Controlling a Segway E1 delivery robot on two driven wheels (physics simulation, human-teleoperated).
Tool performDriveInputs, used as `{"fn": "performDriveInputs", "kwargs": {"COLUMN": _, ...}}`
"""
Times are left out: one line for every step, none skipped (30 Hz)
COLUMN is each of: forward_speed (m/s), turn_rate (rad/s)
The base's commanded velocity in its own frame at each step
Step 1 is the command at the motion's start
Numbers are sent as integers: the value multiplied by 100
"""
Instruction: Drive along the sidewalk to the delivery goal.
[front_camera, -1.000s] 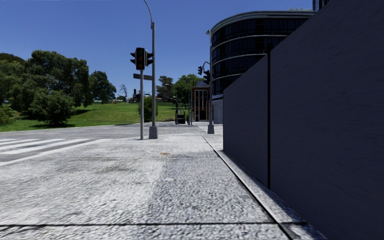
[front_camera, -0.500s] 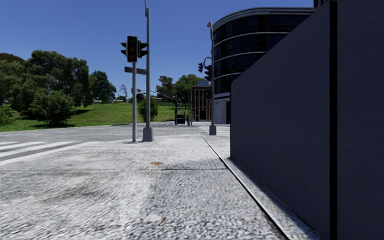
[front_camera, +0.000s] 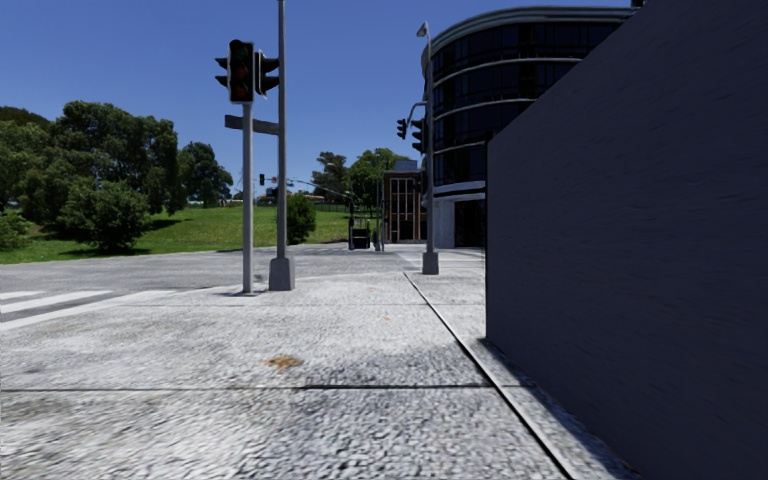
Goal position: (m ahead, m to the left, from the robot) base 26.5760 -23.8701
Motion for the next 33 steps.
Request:
{"fn": "performDriveInputs", "kwargs": {"forward_speed": 200, "turn_rate": 0}}
{"fn": "performDriveInputs", "kwargs": {"forward_speed": 200, "turn_rate": 0}}
{"fn": "performDriveInputs", "kwargs": {"forward_speed": 200, "turn_rate": 0}}
{"fn": "performDriveInputs", "kwargs": {"forward_speed": 200, "turn_rate": 0}}
{"fn": "performDriveInputs", "kwargs": {"forward_speed": 200, "turn_rate": 0}}
{"fn": "performDriveInputs", "kwargs": {"forward_speed": 200, "turn_rate": 0}}
{"fn": "performDriveInputs", "kwargs": {"forward_speed": 200, "turn_rate": 0}}
{"fn": "performDriveInputs", "kwargs": {"forward_speed": 200, "turn_rate": 0}}
{"fn": "performDriveInputs", "kwargs": {"forward_speed": 200, "turn_rate": 0}}
{"fn": "performDriveInputs", "kwargs": {"forward_speed": 200, "turn_rate": 0}}
{"fn": "performDriveInputs", "kwargs": {"forward_speed": 200, "turn_rate": 0}}
{"fn": "performDriveInputs", "kwargs": {"forward_speed": 200, "turn_rate": 0}}
{"fn": "performDriveInputs", "kwargs": {"forward_speed": 200, "turn_rate": 0}}
{"fn": "performDriveInputs", "kwargs": {"forward_speed": 200, "turn_rate": 0}}
{"fn": "performDriveInputs", "kwargs": {"forward_speed": 200, "turn_rate": 0}}
{"fn": "performDriveInputs", "kwargs": {"forward_speed": 200, "turn_rate": 0}}
{"fn": "performDriveInputs", "kwargs": {"forward_speed": 200, "turn_rate": 0}}
{"fn": "performDriveInputs", "kwargs": {"forward_speed": 200, "turn_rate": 0}}
{"fn": "performDriveInputs", "kwargs": {"forward_speed": 200, "turn_rate": 0}}
{"fn": "performDriveInputs", "kwargs": {"forward_speed": 200, "turn_rate": 0}}
{"fn": "performDriveInputs", "kwargs": {"forward_speed": 200, "turn_rate": 0}}
{"fn": "performDriveInputs", "kwargs": {"forward_speed": 200, "turn_rate": 0}}
{"fn": "performDriveInputs", "kwargs": {"forward_speed": 200, "turn_rate": 0}}
{"fn": "performDriveInputs", "kwargs": {"forward_speed": 200, "turn_rate": 0}}
{"fn": "performDriveInputs", "kwargs": {"forward_speed": 200, "turn_rate": 0}}
{"fn": "performDriveInputs", "kwargs": {"forward_speed": 200, "turn_rate": 0}}
{"fn": "performDriveInputs", "kwargs": {"forward_speed": 200, "turn_rate": 0}}
{"fn": "performDriveInputs", "kwargs": {"forward_speed": 200, "turn_rate": 0}}
{"fn": "performDriveInputs", "kwargs": {"forward_speed": 200, "turn_rate": 0}}
{"fn": "performDriveInputs", "kwargs": {"forward_speed": 200, "turn_rate": 0}}
{"fn": "performDriveInputs", "kwargs": {"forward_speed": 200, "turn_rate": 0}}
{"fn": "performDriveInputs", "kwargs": {"forward_speed": 200, "turn_rate": 0}}
{"fn": "performDriveInputs", "kwargs": {"forward_speed": 200, "turn_rate": 0}}
